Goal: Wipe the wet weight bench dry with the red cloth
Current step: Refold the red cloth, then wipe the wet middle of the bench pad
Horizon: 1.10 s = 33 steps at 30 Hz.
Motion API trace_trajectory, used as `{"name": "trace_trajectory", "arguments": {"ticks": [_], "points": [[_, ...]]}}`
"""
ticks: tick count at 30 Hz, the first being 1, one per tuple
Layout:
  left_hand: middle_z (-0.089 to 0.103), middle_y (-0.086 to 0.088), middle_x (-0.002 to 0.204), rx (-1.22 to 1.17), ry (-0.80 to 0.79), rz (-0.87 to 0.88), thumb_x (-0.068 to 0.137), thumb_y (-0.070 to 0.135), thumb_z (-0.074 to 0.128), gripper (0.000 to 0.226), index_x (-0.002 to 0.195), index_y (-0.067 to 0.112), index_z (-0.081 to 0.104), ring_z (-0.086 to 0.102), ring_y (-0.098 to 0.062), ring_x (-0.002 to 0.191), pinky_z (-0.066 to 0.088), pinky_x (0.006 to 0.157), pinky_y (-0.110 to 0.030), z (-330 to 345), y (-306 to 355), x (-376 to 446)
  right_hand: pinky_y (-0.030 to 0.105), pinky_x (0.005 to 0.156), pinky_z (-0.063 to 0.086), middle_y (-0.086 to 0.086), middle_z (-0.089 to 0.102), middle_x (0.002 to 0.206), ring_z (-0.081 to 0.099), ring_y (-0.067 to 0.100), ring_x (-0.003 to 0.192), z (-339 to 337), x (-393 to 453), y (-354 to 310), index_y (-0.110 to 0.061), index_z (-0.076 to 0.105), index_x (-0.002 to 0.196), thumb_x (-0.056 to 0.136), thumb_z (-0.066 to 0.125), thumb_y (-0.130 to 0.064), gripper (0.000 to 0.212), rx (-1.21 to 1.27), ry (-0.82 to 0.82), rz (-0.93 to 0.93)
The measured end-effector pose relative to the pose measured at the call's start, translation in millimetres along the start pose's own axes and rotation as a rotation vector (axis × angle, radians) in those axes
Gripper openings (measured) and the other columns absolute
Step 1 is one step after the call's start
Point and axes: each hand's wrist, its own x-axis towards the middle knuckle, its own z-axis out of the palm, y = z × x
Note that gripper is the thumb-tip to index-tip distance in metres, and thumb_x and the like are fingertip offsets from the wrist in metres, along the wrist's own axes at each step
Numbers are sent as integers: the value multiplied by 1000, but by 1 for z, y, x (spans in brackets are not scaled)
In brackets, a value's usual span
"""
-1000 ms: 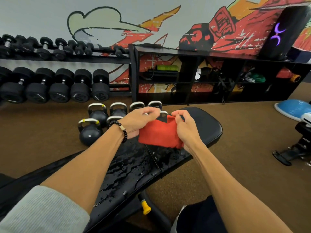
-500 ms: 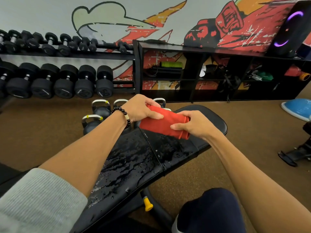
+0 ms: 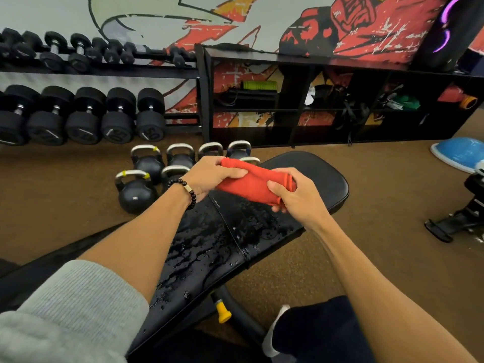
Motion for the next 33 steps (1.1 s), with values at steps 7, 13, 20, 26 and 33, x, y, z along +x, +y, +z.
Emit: {"name": "trace_trajectory", "arguments": {"ticks": [7, 13, 20, 26, 33], "points": [[68, -9, 80, 228, 90, -6, 76, 34, 84, 44, 103, 5, 65, 62, -20, 55, 50, 43, -23, 18, -14, 23, 30, 54, 45, 10, 60, 57, 56, 14, 45, -9, 2, 27, -6, 50, 69, 94, 56, -54, 55, -300, 79, 191], [64, -11, 101, 307, 59, -48, 82, 19, 80, 33, 108, 8, 62, 68, -19, 74, 57, 56, -28, 28, -28, 50, 31, 51, 44, 4, 55, 48, 58, 21, 51, -17, -6, 40, -6, 46, 52, 91, 44, -71, 76, -628, 25, 266], [66, 8, 65, 674, 271, 93, 87, 32, 70, 23, 78, 11, 70, 69, -17, 74, 56, 71, -31, 2, -51, 42, 34, 61, 44, -2, 59, 75, 58, 27, 76, 25, 20, 39, -18, 54, 72, 96, 53, -48, 39, -812, 158, -126], [66, 7, 81, 782, 289, -42, 86, 47, 67, 24, 76, 27, 58, 61, -12, 79, 51, 72, -31, -28, -77, 33, 55, 119, 18, 0, 21, 164, 11, 28, 152, 71, 39, 78, -31, 29, 153, 102, 39, -49, 55, -1046, -258, -211], [55, -10, 128, 989, 135, -163, 93, 49, 60, 55, 137, 18, 48, 54, -30, 118, 46, 97, -39, -33, -86, 26, 54, 118, 28, 3, 40, 154, 26, 29, 148, 42, 42, 96, -23, 44, 147, 100, 43, -19, 48, -971, -113, -264]]}}
